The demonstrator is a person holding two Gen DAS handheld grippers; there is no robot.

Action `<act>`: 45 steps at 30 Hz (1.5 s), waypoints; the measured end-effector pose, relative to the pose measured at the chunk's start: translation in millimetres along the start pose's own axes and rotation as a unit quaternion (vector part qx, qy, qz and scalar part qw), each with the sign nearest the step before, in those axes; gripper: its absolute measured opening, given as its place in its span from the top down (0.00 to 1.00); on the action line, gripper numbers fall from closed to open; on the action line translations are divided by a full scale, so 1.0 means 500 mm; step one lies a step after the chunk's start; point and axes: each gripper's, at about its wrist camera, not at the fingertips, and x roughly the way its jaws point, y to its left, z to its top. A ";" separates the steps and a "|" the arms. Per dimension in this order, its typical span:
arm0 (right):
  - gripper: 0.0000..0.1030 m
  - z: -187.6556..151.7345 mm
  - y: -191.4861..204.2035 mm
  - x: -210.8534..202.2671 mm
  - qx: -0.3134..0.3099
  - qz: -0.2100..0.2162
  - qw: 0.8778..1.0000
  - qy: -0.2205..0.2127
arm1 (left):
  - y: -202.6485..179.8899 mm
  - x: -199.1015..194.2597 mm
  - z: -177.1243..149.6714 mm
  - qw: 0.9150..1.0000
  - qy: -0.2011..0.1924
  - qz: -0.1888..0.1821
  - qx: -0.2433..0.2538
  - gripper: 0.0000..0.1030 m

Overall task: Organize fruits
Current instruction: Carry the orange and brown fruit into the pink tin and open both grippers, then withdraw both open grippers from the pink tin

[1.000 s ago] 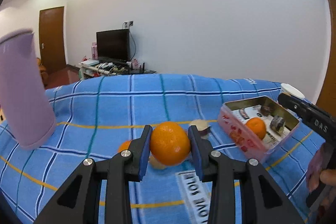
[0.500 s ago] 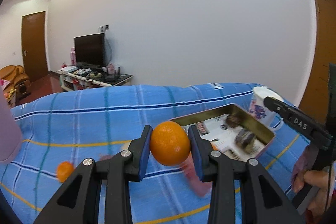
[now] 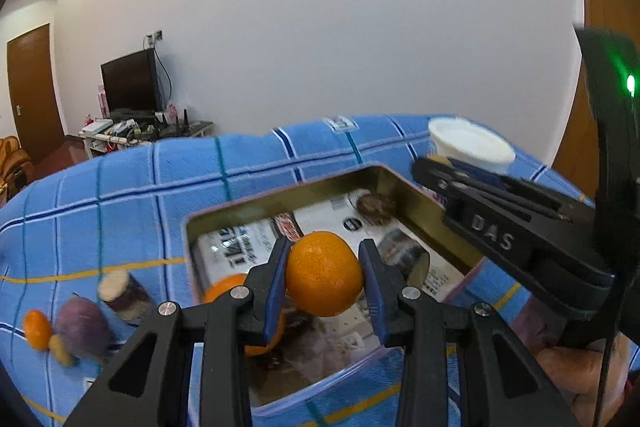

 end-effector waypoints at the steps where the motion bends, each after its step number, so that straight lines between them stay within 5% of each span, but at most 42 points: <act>1: 0.72 0.000 0.001 0.005 -0.005 0.001 1.000 0.004 | -0.003 0.006 -0.001 1.000 0.004 0.001 0.002 0.64; 20: 0.71 -0.021 0.029 0.056 -0.034 0.016 0.997 0.063 | -0.019 0.037 -0.007 0.999 0.034 0.021 0.021 0.64; 22: 0.65 -0.021 0.027 0.050 -0.030 0.015 0.998 0.054 | -0.019 0.037 -0.006 0.999 0.035 0.022 0.022 0.64; 24: 0.22 -0.019 0.025 0.038 -0.023 0.011 0.999 0.042 | -0.020 0.037 -0.007 0.999 0.035 0.023 0.024 0.64; 26: 0.09 -0.017 0.023 0.023 -0.017 0.012 0.999 0.024 | -0.022 0.032 -0.009 0.999 0.034 0.023 0.025 0.63; 28: 0.08 -0.012 0.021 -0.001 -0.011 0.020 1.000 -0.005 | -0.022 0.022 -0.011 0.999 0.022 0.028 0.024 0.58; 30: 0.05 -0.009 0.020 -0.019 -0.007 0.021 0.999 -0.028 | -0.020 0.002 -0.012 0.999 -0.003 0.036 0.020 0.36; 32: 0.02 -0.009 0.016 -0.033 -0.001 0.013 0.999 -0.048 | -0.018 -0.020 -0.013 0.998 -0.032 0.046 0.017 0.27; 40: 0.00 -0.005 -0.010 -0.057 0.032 -0.006 0.996 -0.078 | 0.031 -0.061 -0.015 0.994 -0.058 0.093 -0.018 0.27; 45: 0.00 -0.011 -0.016 -0.087 0.037 -0.014 0.992 -0.119 | 0.091 -0.080 -0.025 0.984 -0.069 0.156 -0.042 0.27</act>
